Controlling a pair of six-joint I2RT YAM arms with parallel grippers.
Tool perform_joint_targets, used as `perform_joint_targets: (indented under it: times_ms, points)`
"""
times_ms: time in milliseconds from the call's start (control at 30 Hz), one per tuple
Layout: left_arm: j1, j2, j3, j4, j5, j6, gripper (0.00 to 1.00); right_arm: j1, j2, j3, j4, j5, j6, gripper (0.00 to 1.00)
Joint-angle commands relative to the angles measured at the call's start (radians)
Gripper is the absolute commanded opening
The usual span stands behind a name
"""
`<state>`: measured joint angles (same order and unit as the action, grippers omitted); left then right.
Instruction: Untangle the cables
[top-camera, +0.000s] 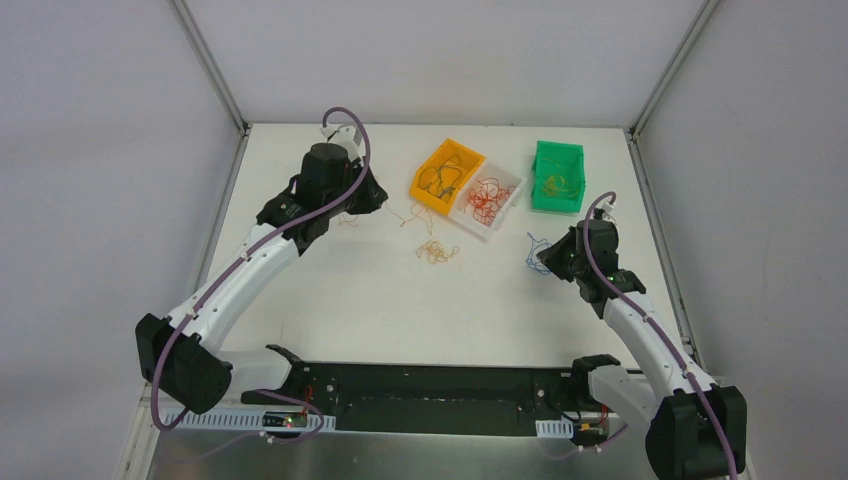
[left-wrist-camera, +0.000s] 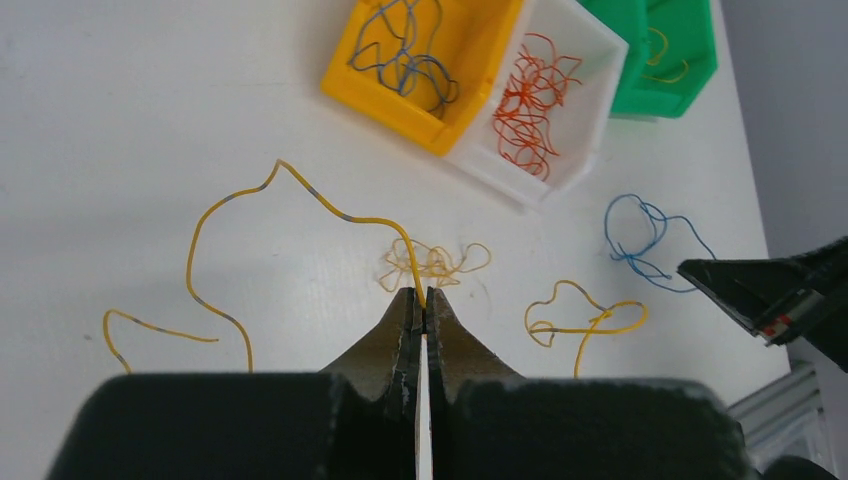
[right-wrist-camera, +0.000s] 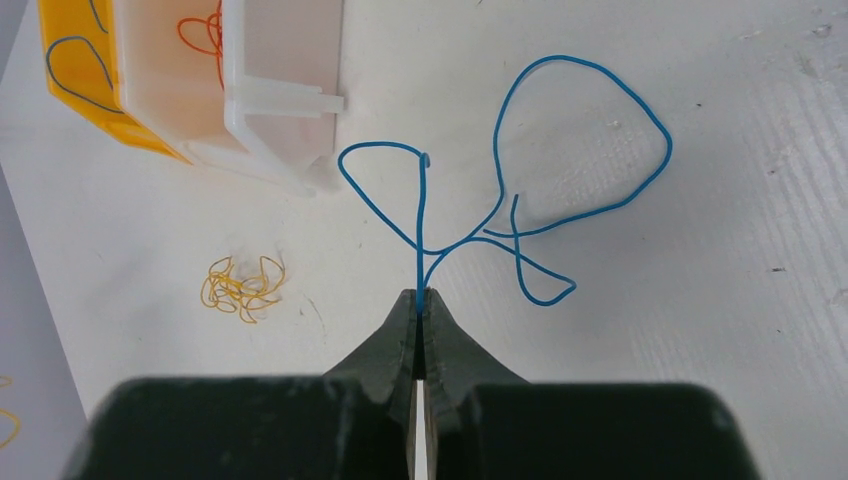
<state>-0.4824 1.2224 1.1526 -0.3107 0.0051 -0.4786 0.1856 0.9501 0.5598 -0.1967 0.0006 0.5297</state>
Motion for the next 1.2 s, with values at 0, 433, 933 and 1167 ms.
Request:
perform_joint_targets:
  times_ms: [0, 433, 933, 1167]
  points:
    - [0.007, 0.074, 0.090, 0.071, 0.190, 0.003, 0.00, -0.003, -0.030, 0.043, -0.039, 0.066, -0.018, 0.00]
    - [-0.060, 0.261, 0.285, 0.136, 0.404, -0.002, 0.00, -0.003, 0.031, 0.170, -0.172, 0.181, -0.031, 0.94]
    - [-0.062, 0.099, 0.093, 0.131, 0.251, 0.051, 0.00, -0.005, 0.349, 0.213, -0.309, 0.271, 0.067, 0.99]
    - [-0.060, -0.050, -0.019, 0.072, 0.107, 0.100, 0.00, -0.003, 0.496, 0.245, -0.249, 0.229, 0.101, 0.97]
